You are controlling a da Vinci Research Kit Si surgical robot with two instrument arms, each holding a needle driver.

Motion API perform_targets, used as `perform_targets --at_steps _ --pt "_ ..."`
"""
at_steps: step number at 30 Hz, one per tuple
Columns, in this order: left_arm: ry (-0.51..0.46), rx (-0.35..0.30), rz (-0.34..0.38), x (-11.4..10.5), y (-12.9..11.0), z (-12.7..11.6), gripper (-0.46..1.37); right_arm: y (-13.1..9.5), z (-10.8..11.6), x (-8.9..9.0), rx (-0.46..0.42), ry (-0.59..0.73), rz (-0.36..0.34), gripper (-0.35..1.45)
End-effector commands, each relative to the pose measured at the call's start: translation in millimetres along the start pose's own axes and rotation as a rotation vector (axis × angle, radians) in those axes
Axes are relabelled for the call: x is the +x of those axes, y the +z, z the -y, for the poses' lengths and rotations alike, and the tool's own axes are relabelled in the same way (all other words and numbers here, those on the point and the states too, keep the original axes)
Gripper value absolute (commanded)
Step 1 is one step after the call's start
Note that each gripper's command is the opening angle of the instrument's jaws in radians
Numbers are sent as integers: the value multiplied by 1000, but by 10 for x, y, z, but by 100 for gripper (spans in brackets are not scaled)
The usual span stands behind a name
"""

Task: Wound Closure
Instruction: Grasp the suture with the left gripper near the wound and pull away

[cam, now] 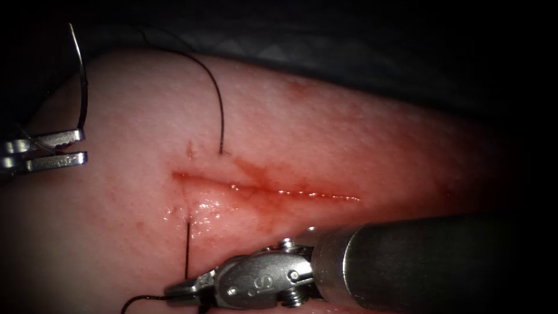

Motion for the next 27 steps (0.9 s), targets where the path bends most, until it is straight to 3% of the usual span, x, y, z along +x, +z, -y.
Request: perform_targets --at_steps 1,5,13,19,27 --pt "0 -11 1 -1 1 0 -35 1 5 8 11 0 -10 -35" --pt "0 -13 -1 -1 1 0 -35 8 26 49 61 2 -39 -35" --pt "0 -14 -1 -1 1 0 -35 21 62 107 201 40 -95 -35" --pt "0 -14 -1 -1 1 0 -35 34 91 135 328 63 -120 -35" --pt "0 -14 -2 -1 2 1 -35 46 120 152 484 107 -186 -35"
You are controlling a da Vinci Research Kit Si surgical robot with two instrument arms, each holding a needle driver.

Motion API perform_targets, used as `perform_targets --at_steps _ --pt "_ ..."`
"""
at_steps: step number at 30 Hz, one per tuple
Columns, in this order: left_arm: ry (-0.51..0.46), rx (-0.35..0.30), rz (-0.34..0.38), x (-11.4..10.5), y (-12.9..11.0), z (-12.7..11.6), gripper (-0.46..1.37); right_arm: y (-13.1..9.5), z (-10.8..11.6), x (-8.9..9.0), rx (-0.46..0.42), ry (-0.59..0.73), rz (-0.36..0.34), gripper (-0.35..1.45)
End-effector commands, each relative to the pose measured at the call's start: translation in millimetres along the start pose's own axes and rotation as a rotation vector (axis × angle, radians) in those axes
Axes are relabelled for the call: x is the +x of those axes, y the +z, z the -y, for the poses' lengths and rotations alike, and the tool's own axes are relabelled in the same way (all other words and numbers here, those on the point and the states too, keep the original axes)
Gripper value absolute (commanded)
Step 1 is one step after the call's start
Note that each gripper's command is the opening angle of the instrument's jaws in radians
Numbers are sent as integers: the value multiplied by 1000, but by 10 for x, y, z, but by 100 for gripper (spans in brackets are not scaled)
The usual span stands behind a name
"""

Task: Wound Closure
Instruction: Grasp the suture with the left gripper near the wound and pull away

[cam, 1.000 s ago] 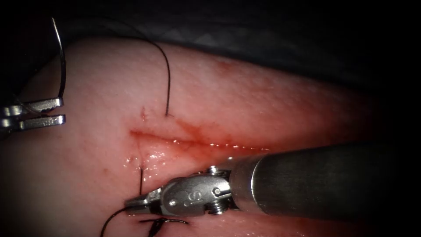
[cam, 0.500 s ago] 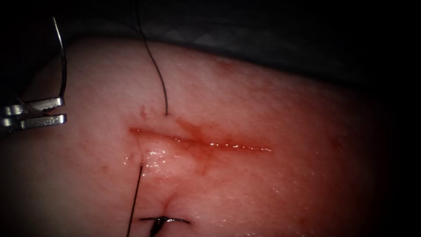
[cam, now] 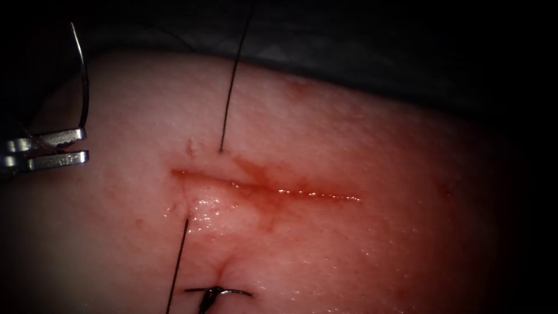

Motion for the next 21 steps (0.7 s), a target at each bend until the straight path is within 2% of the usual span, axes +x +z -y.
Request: perform_targets --at_steps 1,5,6,7,8,9,11,13,17,20,21 --pt "0 -12 0 0 0 0 -35 3 1 -2 25 10 -11 -35" --pt "0 -11 0 0 1 0 -35 3 -1 -3 44 -6 -54 -35" --pt "0 -11 0 0 1 0 -35 0 -2 -4 15 -9 -55 -21" --pt "0 -11 0 0 1 0 -35 -4 -4 -5 -14 -10 -58 19" --pt "0 -13 -1 0 2 0 -35 -13 -8 -5 -52 -5 -59 73" --pt "0 -13 -1 0 2 0 -35 -31 -16 -6 -126 20 -64 119" --pt "0 -13 -1 0 2 0 -35 -52 -22 -7 -192 16 -66 131" --pt "0 -13 -1 0 2 0 -35 -91 -29 -8 -300 6 -62 143" --pt "0 -13 -1 0 2 0 -35 -166 -31 -16 -423 5 -48 144" --pt "0 -13 -1 0 2 0 -35 -216 -24 -24 -480 0 -31 144" --pt "0 -13 -1 0 2 0 -35 -226 -22 -26 -492 0 -27 144"
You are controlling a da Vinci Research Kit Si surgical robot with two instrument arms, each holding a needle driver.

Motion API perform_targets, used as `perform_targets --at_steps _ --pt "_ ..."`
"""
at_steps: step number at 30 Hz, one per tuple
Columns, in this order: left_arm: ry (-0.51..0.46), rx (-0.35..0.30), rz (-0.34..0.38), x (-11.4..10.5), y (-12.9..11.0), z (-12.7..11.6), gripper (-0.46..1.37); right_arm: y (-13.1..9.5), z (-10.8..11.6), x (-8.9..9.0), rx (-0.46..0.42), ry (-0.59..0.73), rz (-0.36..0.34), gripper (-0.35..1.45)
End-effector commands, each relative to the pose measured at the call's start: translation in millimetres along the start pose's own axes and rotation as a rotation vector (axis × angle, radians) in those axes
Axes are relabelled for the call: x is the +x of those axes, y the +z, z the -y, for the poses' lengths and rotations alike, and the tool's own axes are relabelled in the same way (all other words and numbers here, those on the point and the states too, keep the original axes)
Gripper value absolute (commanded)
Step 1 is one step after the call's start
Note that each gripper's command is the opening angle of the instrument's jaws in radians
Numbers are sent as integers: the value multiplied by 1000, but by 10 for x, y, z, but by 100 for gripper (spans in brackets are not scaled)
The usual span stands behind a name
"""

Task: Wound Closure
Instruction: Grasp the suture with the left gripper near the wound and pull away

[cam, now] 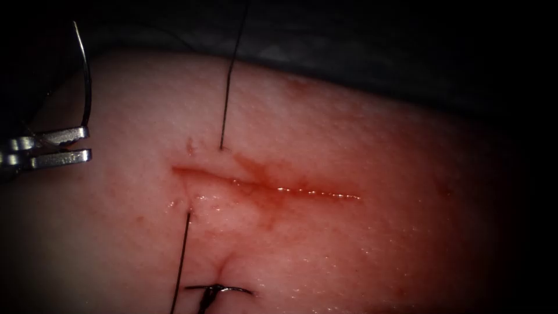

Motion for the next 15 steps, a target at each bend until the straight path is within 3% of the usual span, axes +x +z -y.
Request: perform_targets --at_steps 1,4,7,10,15 --pt "0 -12 0 0 0 0 -35 -17 -6 -2 -24 -4 10 144" --pt "0 -12 0 0 0 0 -35 -60 -23 -10 -56 -32 5 127" --pt "0 -11 1 0 1 0 -35 -79 -43 -20 -115 -51 4 126" --pt "0 -11 0 1 2 -1 -35 -84 -64 -40 -173 -70 24 126" --pt "0 -11 0 1 2 -2 -35 -68 -98 -83 -224 -84 59 127"
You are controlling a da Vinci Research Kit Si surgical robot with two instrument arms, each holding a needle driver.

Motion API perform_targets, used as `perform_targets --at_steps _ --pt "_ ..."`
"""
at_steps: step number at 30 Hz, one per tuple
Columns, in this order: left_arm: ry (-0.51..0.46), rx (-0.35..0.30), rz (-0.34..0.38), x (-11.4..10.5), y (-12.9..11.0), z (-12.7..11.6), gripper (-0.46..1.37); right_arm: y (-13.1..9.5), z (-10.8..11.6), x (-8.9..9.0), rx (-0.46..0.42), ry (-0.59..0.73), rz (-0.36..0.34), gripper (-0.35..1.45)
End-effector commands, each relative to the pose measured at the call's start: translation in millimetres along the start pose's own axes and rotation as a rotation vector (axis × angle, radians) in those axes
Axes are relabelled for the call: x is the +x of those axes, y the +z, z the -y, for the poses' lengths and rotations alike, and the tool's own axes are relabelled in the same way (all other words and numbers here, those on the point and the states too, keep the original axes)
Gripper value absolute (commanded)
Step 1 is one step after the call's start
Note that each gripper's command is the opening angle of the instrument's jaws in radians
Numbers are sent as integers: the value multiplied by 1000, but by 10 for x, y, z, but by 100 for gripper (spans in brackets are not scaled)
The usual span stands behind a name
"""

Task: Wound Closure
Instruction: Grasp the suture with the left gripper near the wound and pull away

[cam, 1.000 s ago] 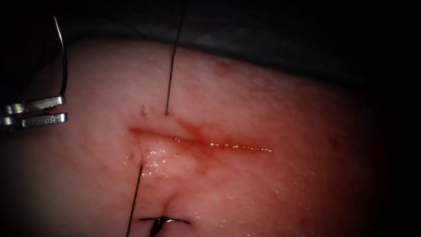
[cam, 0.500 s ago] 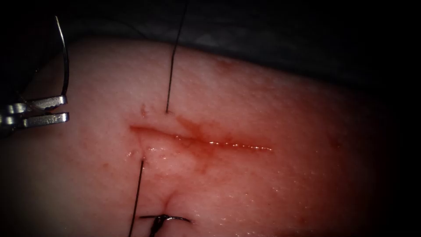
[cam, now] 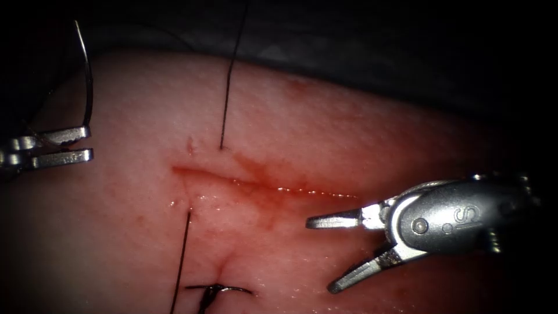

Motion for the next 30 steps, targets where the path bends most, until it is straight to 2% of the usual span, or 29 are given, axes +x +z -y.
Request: perform_targets --at_steps 1,3,5,9,14,20,24,30 --pt "0 -11 0 0 0 0 -35 8 -5 -12 -13 -16 12 128" --pt "0 -11 0 0 0 0 -35 23 -11 -36 -15 -26 33 132" --pt "0 -11 1 0 0 0 -35 38 -15 -59 7 -40 61 129" --pt "0 -11 0 0 0 0 -35 66 -16 -96 27 -65 114 129" --pt "0 -11 1 0 0 0 -35 101 -5 -128 62 -93 168 128" --pt "0 -11 1 0 0 0 -35 132 12 -141 92 -122 183 121" --pt "0 -13 -1 0 0 0 -35 150 16 -138 89 -125 189 121" --pt "0 -13 -1 0 0 0 -35 174 9 -130 59 -119 167 121"
